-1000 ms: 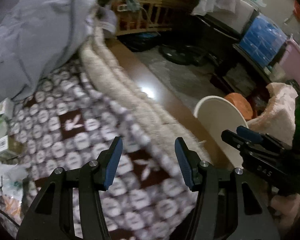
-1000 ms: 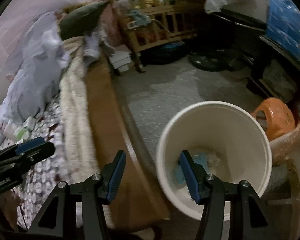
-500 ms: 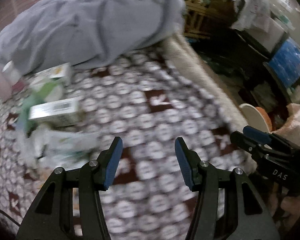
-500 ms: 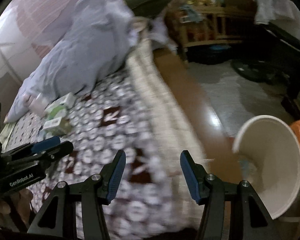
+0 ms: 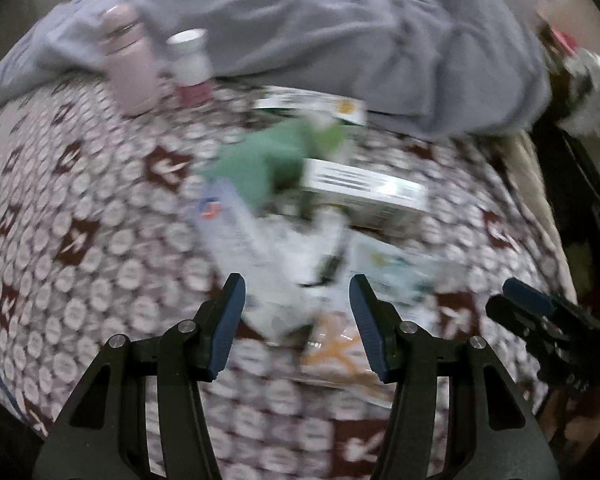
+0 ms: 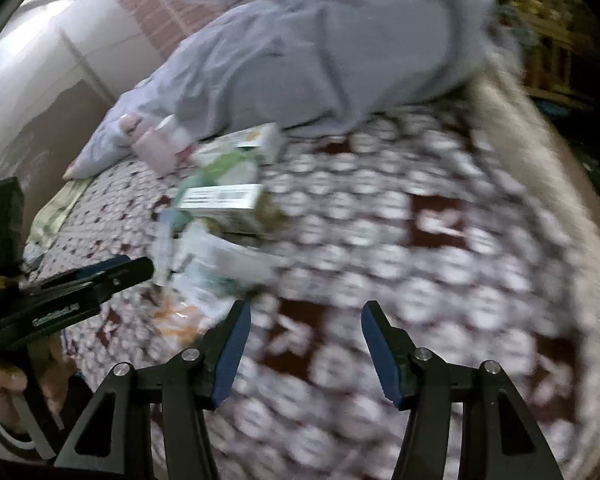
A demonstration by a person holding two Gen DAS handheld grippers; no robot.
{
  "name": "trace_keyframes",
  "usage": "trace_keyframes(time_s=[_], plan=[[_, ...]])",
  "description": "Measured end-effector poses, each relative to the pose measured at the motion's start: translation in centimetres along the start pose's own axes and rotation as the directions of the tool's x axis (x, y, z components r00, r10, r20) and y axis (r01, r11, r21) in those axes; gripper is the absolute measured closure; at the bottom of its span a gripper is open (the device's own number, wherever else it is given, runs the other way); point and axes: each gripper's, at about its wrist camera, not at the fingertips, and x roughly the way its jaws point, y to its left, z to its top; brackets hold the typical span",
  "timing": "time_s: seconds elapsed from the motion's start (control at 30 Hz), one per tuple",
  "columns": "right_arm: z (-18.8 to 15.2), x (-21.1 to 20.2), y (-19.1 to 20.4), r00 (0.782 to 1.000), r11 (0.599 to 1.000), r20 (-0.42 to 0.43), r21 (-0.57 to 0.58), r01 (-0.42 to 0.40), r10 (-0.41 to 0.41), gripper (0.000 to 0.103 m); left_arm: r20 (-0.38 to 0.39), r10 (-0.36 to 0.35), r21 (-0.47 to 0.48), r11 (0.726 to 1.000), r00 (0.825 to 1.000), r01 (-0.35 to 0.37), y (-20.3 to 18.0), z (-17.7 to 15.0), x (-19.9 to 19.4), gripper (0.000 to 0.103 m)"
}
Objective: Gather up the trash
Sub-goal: 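Grasp the clear plastic bag with the right tool while the left tool grasps the white medicine box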
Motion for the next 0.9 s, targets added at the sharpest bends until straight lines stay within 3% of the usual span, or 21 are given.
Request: trace_keyframes(time_s=[0.1,0.27,0.3,0.33,0.43,0.63,0.67,0.9], plan=[[1.0,2.4,1.9,0.999,0.999,-0.013,-0.030,-0.038,0.038,0.040,-0.013,-0.006,-0.070,0.998,1.000,0.005,2.4,0.3,0.7,0.050],[1.7,5.8,3.2,0.998,0.997,-0.053,-0.055,-0.048,0.045,0.039,-0.038,-0.057,-0.200,0.978,0.998,0.049,5.1,0.9,3.1,0.045],[1.7,6.1,3.2,0.997,0.997,-0.058,-0.049,-0.054,0.051,0.041,-0.041,-0.074,-0.224,0.972,0.996,0.063,5.4,0.9,3.8,0.045],[1.7,6.4,3.0,0.997,0.997,-0.050,-0.034,-0.063,0.061,0.051,-0.041,-0.095,-0.250,0.965,0.995,0.082,5.7,0.9,4.4,0.045],[1.7,6.2,2.5,0.997,0.998,-0.028,-0.020,-0.067,0.067,0.064,-0.030,-0.148,-0.298,0.945,0.989,0.133,6.0,1.2,5.6,0.037],[1.7,4.5,1.8,0.998,0.997,-0.002,-0.038,-0.063,0.063,0.073,-0.040,-0.136,-0.288,0.950,0.990,0.119,5.1,1.5,6.7,0.040],[1.6,4.2,1.6,0.998,0.997,0.003,-0.040,-0.061,0.061,0.073,-0.031,-0.129,-0.285,0.951,0.991,0.115,5.1,1.5,6.5,0.050],[1.2,1.7,0.6,0.998,0.998,0.034,-0.036,-0.057,0.058,0.074,0.031,-0.087,-0.245,0.965,0.996,0.092,6.1,1.3,3.3,0.052]])
